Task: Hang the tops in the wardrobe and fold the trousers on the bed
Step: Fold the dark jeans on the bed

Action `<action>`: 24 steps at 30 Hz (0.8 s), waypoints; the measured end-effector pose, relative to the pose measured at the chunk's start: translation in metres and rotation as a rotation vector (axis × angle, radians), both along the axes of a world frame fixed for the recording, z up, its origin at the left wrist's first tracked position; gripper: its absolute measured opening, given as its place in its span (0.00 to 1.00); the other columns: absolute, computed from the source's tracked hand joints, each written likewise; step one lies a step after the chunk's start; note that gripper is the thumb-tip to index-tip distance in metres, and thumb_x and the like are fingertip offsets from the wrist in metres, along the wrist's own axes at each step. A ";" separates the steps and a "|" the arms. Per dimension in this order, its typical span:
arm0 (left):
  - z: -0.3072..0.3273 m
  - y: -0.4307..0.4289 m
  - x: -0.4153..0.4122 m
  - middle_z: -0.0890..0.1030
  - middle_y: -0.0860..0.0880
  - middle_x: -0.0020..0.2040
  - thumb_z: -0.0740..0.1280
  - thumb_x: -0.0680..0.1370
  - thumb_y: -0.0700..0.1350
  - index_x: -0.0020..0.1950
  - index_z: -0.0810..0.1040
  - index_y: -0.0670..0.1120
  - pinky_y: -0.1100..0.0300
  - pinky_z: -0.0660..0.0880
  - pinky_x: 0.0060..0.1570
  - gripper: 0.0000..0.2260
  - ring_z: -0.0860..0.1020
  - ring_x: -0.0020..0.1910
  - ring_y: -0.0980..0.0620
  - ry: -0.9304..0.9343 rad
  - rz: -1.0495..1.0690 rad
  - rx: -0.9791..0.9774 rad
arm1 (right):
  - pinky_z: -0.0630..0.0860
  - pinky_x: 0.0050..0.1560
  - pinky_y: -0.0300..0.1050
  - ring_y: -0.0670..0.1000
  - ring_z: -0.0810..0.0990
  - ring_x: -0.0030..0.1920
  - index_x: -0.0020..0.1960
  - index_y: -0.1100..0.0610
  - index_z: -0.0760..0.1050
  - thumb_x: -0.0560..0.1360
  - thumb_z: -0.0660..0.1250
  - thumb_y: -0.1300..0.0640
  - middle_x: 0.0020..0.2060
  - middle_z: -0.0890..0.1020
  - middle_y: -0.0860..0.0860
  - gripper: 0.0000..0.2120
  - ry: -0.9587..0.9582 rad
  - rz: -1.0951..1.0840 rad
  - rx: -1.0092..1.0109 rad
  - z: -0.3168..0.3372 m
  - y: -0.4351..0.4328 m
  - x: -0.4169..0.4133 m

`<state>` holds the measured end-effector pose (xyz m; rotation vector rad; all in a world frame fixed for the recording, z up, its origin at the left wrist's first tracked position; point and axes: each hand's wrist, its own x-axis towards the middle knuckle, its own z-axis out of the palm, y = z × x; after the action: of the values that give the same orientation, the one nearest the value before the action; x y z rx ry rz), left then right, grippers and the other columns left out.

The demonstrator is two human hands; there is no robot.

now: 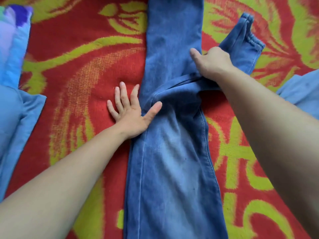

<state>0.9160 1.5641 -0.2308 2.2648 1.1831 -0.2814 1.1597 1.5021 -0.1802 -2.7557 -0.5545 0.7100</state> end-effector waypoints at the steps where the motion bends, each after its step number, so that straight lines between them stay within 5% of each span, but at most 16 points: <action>1: 0.007 0.003 0.005 0.50 0.45 0.79 0.41 0.63 0.79 0.74 0.62 0.59 0.41 0.40 0.73 0.45 0.44 0.79 0.45 -0.096 0.106 0.023 | 0.70 0.57 0.48 0.63 0.76 0.64 0.63 0.64 0.76 0.79 0.60 0.39 0.61 0.79 0.63 0.29 0.038 0.014 -0.009 0.001 -0.001 0.002; 2: 0.013 0.010 0.015 0.63 0.47 0.72 0.42 0.64 0.78 0.62 0.73 0.62 0.41 0.46 0.72 0.38 0.54 0.76 0.43 -0.186 0.238 0.024 | 0.69 0.53 0.46 0.61 0.77 0.63 0.61 0.63 0.77 0.79 0.61 0.40 0.59 0.80 0.62 0.27 0.064 0.048 -0.009 0.002 -0.004 0.003; 4: 0.021 0.031 0.049 0.75 0.54 0.52 0.46 0.66 0.79 0.40 0.76 0.59 0.45 0.56 0.66 0.30 0.68 0.64 0.42 -0.305 0.448 -0.126 | 0.69 0.51 0.42 0.58 0.79 0.61 0.59 0.59 0.80 0.80 0.62 0.46 0.56 0.82 0.57 0.19 0.092 0.126 0.021 -0.002 -0.010 -0.001; 6: 0.019 0.050 0.076 0.80 0.56 0.40 0.60 0.69 0.73 0.34 0.77 0.53 0.50 0.65 0.65 0.25 0.74 0.56 0.45 -0.389 0.478 -0.305 | 0.71 0.56 0.43 0.56 0.79 0.61 0.58 0.58 0.81 0.80 0.63 0.49 0.57 0.83 0.56 0.15 0.105 0.137 0.081 -0.007 -0.012 -0.004; 8: 0.008 0.062 0.089 0.85 0.49 0.45 0.71 0.72 0.59 0.38 0.81 0.49 0.46 0.74 0.63 0.14 0.78 0.58 0.42 -0.508 0.542 -0.433 | 0.74 0.60 0.45 0.57 0.80 0.59 0.56 0.59 0.82 0.79 0.64 0.49 0.56 0.84 0.57 0.15 0.095 0.084 0.134 -0.011 -0.012 -0.002; 10: -0.002 0.066 0.088 0.85 0.47 0.48 0.73 0.74 0.54 0.41 0.82 0.47 0.45 0.76 0.61 0.11 0.79 0.59 0.41 -0.546 0.562 -0.452 | 0.75 0.63 0.49 0.57 0.81 0.59 0.56 0.59 0.81 0.78 0.66 0.50 0.55 0.84 0.56 0.14 0.067 0.010 0.200 -0.021 -0.011 0.001; 13: -0.011 0.064 0.089 0.83 0.54 0.42 0.71 0.70 0.61 0.37 0.81 0.51 0.46 0.73 0.63 0.14 0.77 0.58 0.47 -0.489 0.581 -0.276 | 0.69 0.58 0.38 0.53 0.78 0.61 0.59 0.55 0.77 0.78 0.66 0.48 0.58 0.82 0.52 0.13 0.006 -0.071 0.229 -0.034 -0.008 -0.007; 16: -0.002 0.058 0.094 0.76 0.60 0.36 0.70 0.69 0.65 0.33 0.78 0.54 0.51 0.68 0.65 0.15 0.67 0.56 0.51 -0.387 0.624 -0.171 | 0.69 0.61 0.41 0.53 0.77 0.62 0.62 0.56 0.76 0.78 0.67 0.46 0.60 0.81 0.52 0.17 0.058 -0.013 0.182 -0.023 -0.008 -0.003; 18: 0.003 0.059 0.091 0.79 0.57 0.40 0.71 0.66 0.67 0.37 0.77 0.54 0.54 0.71 0.63 0.18 0.71 0.59 0.50 -0.404 0.599 -0.231 | 0.71 0.66 0.43 0.52 0.78 0.61 0.64 0.55 0.75 0.77 0.68 0.45 0.59 0.80 0.52 0.20 0.065 -0.077 0.318 -0.008 -0.019 0.000; 22: 0.010 0.068 0.080 0.78 0.50 0.53 0.70 0.63 0.73 0.49 0.69 0.51 0.51 0.73 0.64 0.30 0.77 0.58 0.47 -0.443 0.539 -0.400 | 0.68 0.66 0.43 0.50 0.73 0.65 0.66 0.51 0.71 0.72 0.68 0.44 0.61 0.71 0.49 0.24 -0.394 -0.473 0.520 0.010 -0.062 -0.011; 24: 0.016 0.069 0.078 0.76 0.50 0.55 0.69 0.68 0.71 0.53 0.68 0.48 0.52 0.73 0.64 0.29 0.76 0.53 0.51 -0.470 0.582 -0.421 | 0.65 0.68 0.45 0.54 0.69 0.70 0.71 0.53 0.65 0.70 0.70 0.40 0.67 0.69 0.54 0.35 -0.330 -0.789 0.360 0.010 -0.083 -0.012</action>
<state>0.9940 1.6330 -0.2146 1.4395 1.3079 0.2041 1.1480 1.4190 -0.1707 -2.4372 0.3338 -0.0303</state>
